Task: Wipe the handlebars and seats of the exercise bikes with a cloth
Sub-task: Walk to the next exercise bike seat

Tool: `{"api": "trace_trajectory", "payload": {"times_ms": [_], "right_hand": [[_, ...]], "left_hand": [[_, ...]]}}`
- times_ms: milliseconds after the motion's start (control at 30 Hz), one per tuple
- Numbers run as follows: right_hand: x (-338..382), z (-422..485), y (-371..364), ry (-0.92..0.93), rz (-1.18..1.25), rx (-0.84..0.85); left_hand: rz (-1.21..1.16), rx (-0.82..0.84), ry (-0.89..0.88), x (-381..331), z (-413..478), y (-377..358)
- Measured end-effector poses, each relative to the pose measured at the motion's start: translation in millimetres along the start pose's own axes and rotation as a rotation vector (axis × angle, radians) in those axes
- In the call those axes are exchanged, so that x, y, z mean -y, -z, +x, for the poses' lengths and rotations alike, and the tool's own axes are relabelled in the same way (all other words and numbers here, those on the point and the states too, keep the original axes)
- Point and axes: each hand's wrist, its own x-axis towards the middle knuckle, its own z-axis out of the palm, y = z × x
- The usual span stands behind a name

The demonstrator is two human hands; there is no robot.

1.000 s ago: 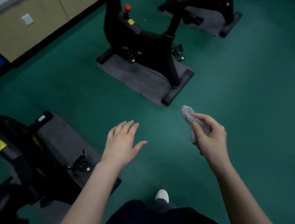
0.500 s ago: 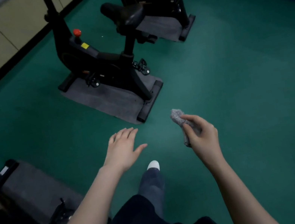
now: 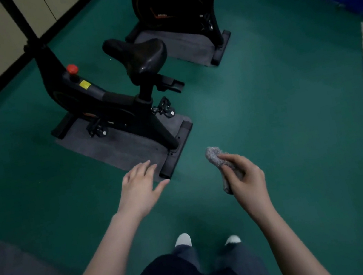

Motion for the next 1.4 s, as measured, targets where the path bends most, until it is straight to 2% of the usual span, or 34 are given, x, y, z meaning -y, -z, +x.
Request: {"api": "trace_trajectory", "payload": {"times_ms": [200,467,700,933,1133,1267,1400], "right_hand": [[-11.6,73.5,27.3,0.0,0.047,0.018],[-26.4,187.4,91.3,0.065,0.097,0.125],[-37.6,259.6,104.7,0.096,0.111,0.323],[-32.9,314.9,78.8,0.101,0.105,0.47],[-16.3,371.8,38.6,0.128,0.106,0.53],[3.6,415.4,7.0,0.154,0.069,0.606],[20.5,448.5,-22.5,0.239,0.024,0.612]], "left_hand": [[-0.026,0.009,0.071,-34.7,41.0,-3.7],[-0.11,-0.101,0.19,-123.0,112.2,11.7],[-0.145,-0.163,0.281,-166.8,153.6,16.8],[-0.189,-0.178,0.398,-160.4,184.5,25.1],[-0.264,-0.165,0.478,-133.9,236.8,31.2],[-0.339,-0.228,0.541,-108.0,273.5,47.5],[-0.382,-0.3,0.594,-79.2,303.8,67.7]]}}
